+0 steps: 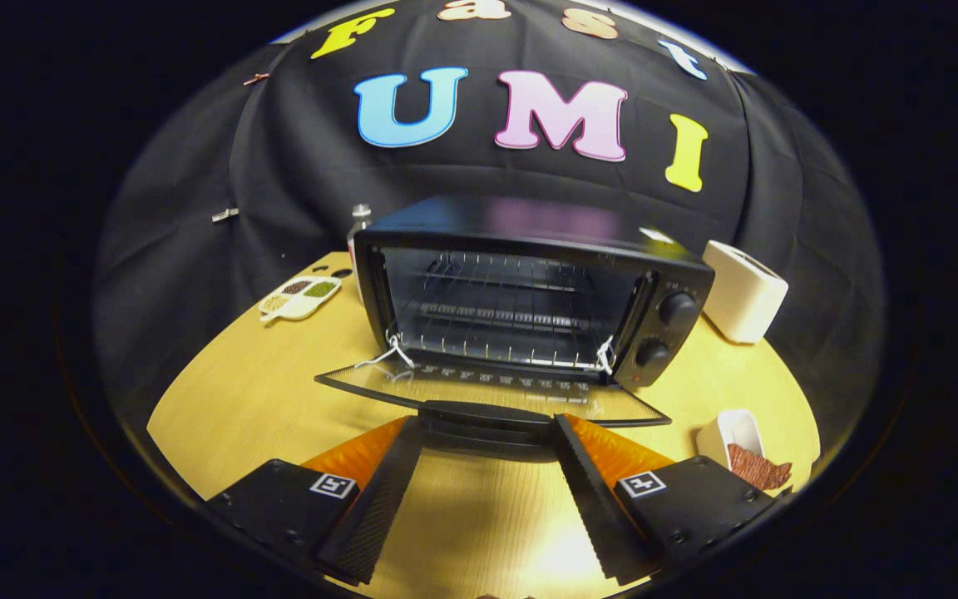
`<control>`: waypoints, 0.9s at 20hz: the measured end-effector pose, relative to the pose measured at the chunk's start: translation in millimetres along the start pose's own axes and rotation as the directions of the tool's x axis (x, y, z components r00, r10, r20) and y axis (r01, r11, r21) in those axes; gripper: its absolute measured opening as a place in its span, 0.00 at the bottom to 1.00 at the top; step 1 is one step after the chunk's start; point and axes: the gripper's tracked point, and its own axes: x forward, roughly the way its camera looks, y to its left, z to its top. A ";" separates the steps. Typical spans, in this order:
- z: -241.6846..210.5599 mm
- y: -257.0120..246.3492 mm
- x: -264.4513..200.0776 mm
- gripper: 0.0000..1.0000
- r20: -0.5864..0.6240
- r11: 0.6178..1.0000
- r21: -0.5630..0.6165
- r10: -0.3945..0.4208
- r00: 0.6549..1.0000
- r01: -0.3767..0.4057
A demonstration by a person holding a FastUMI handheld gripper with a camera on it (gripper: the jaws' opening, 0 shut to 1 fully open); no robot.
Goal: Open the toaster oven, put the food inside, and close the toaster oven door.
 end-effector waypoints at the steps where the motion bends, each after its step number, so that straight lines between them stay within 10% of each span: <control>1: -10.4 0.6 1.4 0.98 -0.027 1.000 0.015 0.003 1.000 -0.003; 18: 37.1 -92.8 -84.7 0.98 0.091 0.997 -0.015 -0.074 0.993 0.076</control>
